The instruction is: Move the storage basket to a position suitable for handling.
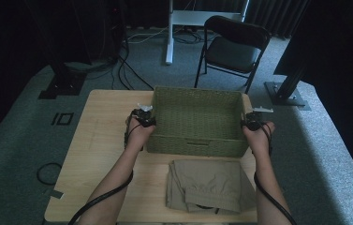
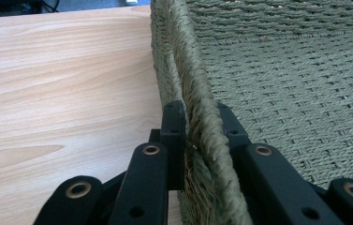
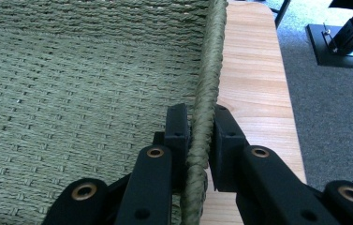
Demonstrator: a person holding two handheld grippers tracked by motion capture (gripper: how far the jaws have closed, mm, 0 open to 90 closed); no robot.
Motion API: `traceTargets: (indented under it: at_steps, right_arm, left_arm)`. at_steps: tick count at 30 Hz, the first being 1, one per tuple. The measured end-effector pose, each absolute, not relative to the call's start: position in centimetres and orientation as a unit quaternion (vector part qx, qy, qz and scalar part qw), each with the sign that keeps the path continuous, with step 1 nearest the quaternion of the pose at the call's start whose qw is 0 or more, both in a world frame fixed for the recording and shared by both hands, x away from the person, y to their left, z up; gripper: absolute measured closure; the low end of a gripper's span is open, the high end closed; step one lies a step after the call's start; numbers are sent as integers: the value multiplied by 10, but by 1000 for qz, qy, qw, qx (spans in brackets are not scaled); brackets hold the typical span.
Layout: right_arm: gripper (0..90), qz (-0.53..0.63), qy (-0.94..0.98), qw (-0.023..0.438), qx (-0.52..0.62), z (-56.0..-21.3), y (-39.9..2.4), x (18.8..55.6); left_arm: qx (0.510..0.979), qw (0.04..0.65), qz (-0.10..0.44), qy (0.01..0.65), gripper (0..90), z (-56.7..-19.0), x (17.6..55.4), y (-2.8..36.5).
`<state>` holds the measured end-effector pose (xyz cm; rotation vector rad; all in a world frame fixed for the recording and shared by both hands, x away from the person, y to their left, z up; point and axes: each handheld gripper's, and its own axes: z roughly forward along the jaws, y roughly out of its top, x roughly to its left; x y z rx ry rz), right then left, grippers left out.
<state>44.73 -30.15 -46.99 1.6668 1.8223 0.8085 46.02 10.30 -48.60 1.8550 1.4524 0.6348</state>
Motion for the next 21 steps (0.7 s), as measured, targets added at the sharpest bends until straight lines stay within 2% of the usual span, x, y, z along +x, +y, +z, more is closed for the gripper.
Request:
traceTargets:
  at_steps: [21]
  right_arm:
    - [793,287,678,272,619,-469,-334,443]
  left_arm:
    - [724,337,233,555,774,-485,461,71]
